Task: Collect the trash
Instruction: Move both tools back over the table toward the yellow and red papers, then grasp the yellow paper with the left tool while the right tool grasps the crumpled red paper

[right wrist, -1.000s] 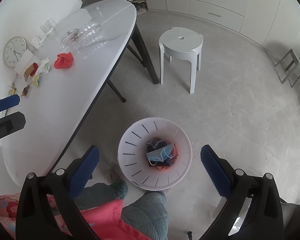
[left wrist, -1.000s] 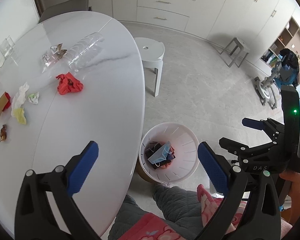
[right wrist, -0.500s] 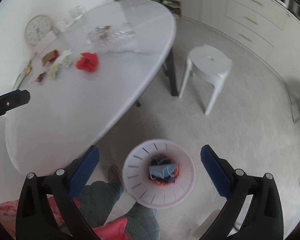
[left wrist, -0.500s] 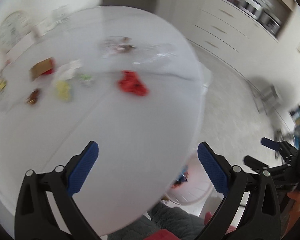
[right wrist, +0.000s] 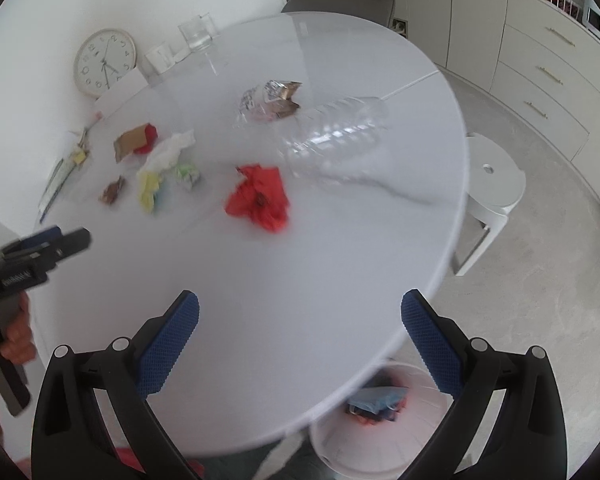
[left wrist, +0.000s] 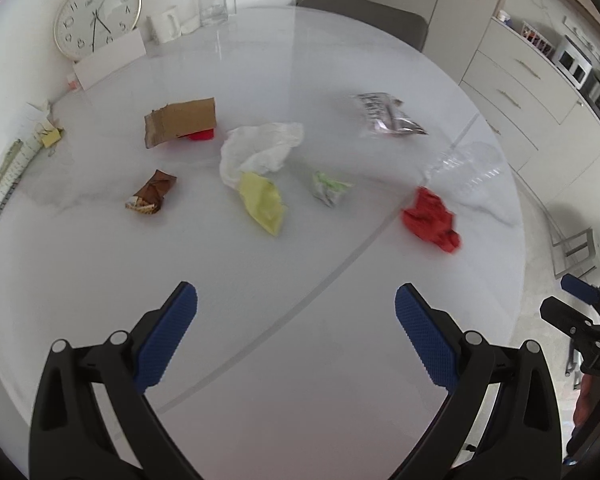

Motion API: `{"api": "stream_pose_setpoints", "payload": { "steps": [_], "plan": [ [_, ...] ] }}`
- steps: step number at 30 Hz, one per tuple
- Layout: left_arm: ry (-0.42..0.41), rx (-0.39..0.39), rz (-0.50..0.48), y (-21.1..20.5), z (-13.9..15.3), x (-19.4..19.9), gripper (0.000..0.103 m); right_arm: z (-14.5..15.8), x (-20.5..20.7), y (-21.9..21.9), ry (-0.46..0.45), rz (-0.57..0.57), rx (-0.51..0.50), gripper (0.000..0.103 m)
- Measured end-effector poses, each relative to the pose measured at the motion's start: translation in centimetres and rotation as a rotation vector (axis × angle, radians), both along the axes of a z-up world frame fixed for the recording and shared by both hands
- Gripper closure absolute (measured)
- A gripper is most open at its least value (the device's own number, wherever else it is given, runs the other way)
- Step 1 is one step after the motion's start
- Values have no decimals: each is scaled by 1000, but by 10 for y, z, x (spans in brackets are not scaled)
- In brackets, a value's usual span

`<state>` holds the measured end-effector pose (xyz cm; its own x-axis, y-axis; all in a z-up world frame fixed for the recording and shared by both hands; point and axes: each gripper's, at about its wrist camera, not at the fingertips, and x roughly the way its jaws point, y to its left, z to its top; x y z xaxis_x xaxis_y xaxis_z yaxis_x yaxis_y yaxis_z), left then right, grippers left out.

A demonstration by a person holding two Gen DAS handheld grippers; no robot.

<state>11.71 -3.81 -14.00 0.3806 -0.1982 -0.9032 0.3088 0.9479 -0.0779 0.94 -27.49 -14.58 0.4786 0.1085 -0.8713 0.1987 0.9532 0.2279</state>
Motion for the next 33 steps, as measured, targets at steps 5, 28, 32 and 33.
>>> {"api": "stream_pose_setpoints", "payload": {
  "steps": [5,28,32,33],
  "plan": [
    [22,-23,-8,2,-23,43,8,-17,40,16,21,-56,5,3],
    [103,-8,4,-15,-85,94,68,-57,110,33,92,-18,-78,3],
    [85,-18,-4,-11,-76,89,68,-65,123,36,95,5,-106,9],
    [81,-17,-7,-10,-74,92,68,-67,125,36,101,12,-105,14]
  ]
}}
